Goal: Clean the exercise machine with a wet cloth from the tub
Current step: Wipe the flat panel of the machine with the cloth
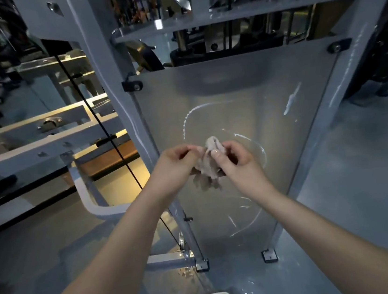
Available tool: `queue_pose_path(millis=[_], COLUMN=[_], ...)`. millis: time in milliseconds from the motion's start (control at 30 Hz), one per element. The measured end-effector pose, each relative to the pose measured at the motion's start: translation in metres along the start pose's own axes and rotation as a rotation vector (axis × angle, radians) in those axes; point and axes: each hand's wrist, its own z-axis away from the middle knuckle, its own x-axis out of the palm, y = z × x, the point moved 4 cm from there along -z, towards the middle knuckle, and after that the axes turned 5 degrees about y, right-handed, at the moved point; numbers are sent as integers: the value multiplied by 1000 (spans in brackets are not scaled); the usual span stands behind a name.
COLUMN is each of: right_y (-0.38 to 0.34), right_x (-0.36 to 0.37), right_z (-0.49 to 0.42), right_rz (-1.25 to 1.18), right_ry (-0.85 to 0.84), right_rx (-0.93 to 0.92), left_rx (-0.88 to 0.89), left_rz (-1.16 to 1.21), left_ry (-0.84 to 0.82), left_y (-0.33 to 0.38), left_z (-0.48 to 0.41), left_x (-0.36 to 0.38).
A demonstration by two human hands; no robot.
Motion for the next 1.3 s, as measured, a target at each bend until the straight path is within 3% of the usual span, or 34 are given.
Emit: queue_pose_path(millis=[100,200,300,433,600,900,1167,1300], right_y=[-11,-17,-18,-26,-57,-59,-54,-42], right_x=[2,-7,-25,-50,-69,-133,-135,-139], right_z=[3,0,-3,-7,-21,-33,-68,-73], right_rz=[-89,-106,-58,-32,100,414,683,652], right_ry=[-27,96,211,377,468,879,794,831], right_rx=[-48,-59,-34,8,-84,-180,-444,-522], left_rx=[-56,39,266,634,1052,1183,1358,1405], left_rz=[163,6,-283,-594,-831,-1054,-1098,-1084], left_ry=[-128,-132,37,116,300,291,434,536], left_y=[13,29,43,61,93,103,118,111], left_z=[-2,-6,-20,-39,-55,-75,-91,-100], left_x=[12,16,2,-13,-34,10,64,62])
